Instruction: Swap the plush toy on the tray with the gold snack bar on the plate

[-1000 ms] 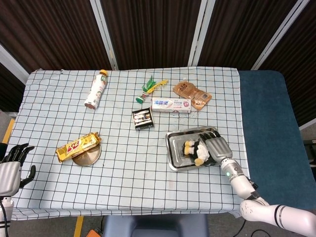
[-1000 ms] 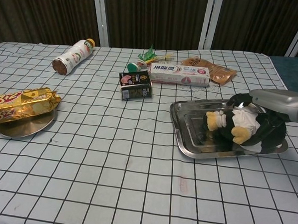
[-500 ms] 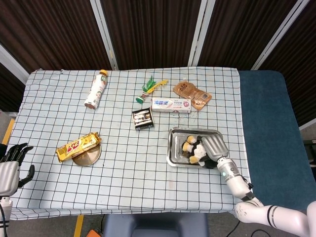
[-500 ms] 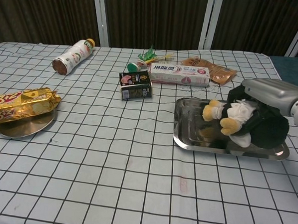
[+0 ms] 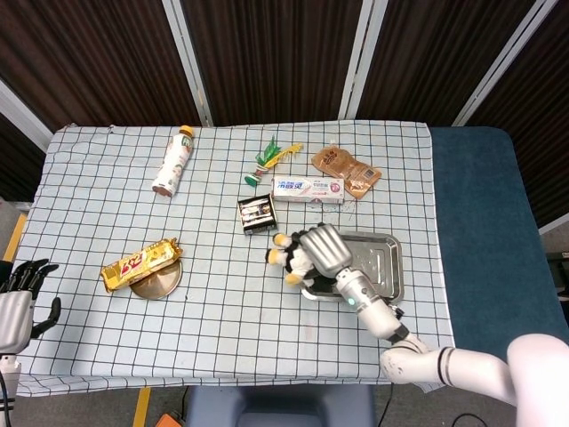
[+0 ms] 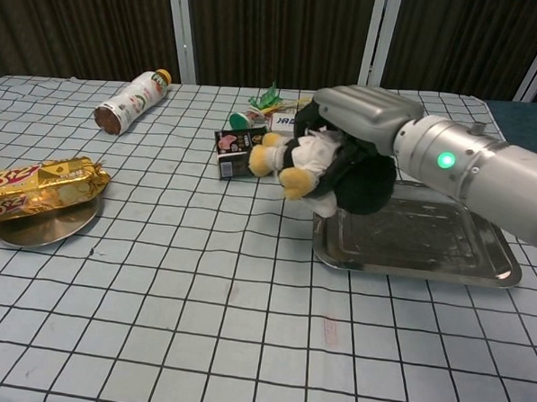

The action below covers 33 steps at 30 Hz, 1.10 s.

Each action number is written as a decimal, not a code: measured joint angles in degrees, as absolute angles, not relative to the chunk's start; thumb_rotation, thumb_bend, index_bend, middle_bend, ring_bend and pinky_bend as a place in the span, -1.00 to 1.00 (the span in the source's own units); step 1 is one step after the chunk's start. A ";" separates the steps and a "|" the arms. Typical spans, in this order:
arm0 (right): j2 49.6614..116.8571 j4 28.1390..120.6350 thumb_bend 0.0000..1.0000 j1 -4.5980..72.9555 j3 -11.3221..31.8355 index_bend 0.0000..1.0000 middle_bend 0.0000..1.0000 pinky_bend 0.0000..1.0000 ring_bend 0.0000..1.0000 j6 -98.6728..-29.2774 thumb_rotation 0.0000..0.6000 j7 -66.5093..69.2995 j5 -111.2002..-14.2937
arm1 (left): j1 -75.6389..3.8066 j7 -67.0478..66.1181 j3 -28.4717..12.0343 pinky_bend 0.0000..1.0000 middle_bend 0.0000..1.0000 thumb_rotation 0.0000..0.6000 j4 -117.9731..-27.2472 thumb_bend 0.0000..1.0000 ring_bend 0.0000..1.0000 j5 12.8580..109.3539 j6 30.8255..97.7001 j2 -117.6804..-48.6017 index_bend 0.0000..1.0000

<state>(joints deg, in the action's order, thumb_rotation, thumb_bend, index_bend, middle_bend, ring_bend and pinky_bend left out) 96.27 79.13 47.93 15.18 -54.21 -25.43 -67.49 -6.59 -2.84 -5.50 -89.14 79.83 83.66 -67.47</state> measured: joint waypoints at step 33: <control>102.51 65.35 -0.75 55.79 12.87 -1.00 -1.00 -1.00 -1.00 -49.53 1.00 -6.44 -76.55 | -7.14 -4.46 -5.02 -0.43 -0.66 1.00 -88.56 0.01 -0.80 79.96 82.42 -67.65 -0.55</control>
<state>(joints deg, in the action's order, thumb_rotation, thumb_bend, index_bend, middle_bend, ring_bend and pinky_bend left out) 102.51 65.35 55.79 12.87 -49.53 -6.44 -76.55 -7.14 -4.46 -5.02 -88.56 79.96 82.42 -67.65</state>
